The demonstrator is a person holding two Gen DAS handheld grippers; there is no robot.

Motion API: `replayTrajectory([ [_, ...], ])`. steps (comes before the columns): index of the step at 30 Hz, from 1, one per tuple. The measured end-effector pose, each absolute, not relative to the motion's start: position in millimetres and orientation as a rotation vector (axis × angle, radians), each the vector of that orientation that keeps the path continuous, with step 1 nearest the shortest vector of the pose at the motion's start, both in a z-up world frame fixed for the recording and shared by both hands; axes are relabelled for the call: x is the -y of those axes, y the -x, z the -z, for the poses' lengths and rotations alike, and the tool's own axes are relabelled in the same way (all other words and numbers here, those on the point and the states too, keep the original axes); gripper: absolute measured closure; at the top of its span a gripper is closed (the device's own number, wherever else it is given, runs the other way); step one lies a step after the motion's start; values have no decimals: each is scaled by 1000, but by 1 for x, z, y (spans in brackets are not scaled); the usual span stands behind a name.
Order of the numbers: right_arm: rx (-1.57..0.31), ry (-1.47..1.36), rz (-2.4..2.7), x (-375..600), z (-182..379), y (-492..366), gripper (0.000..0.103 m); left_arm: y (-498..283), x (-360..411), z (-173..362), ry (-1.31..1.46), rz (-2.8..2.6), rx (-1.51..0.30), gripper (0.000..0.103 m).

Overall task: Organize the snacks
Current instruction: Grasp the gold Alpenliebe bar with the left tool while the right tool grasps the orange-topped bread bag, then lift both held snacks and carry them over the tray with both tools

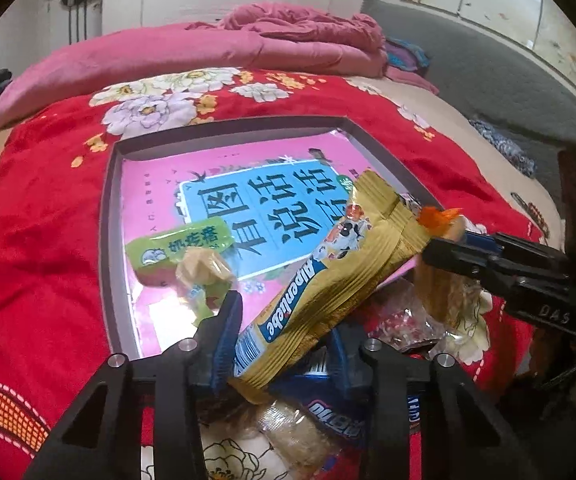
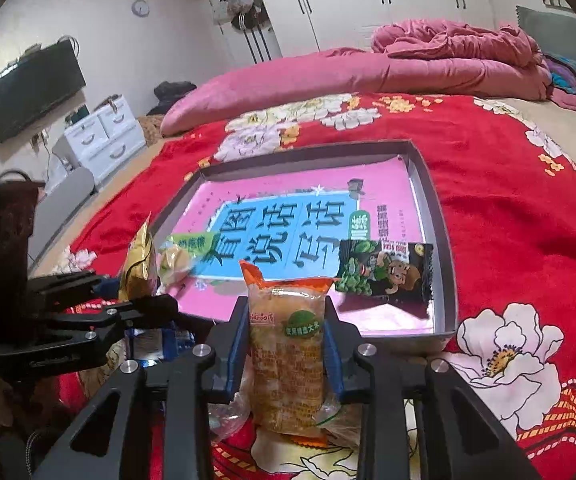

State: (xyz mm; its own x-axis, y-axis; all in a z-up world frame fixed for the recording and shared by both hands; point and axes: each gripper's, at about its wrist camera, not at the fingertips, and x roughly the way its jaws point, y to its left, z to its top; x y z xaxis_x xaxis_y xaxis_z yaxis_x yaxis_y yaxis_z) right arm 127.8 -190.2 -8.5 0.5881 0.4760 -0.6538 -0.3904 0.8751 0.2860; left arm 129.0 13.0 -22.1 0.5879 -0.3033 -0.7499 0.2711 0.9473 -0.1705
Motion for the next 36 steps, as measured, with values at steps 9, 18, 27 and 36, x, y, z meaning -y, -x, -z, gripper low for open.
replayTrajectory([
  [9,-749,-218,-516,209,-4,-125,71,-124,-24,13,96,313,-843,80],
  [18,-676,-276,-551,218,-19,-118,72,-115,-30,1,132,297,-793,88],
  [27,-636,-301,-558,222,-26,-113,72,-100,-41,-15,174,257,-721,88],
  [36,-604,-337,-537,233,-31,-113,72,-93,-54,-24,212,211,-669,88],
])
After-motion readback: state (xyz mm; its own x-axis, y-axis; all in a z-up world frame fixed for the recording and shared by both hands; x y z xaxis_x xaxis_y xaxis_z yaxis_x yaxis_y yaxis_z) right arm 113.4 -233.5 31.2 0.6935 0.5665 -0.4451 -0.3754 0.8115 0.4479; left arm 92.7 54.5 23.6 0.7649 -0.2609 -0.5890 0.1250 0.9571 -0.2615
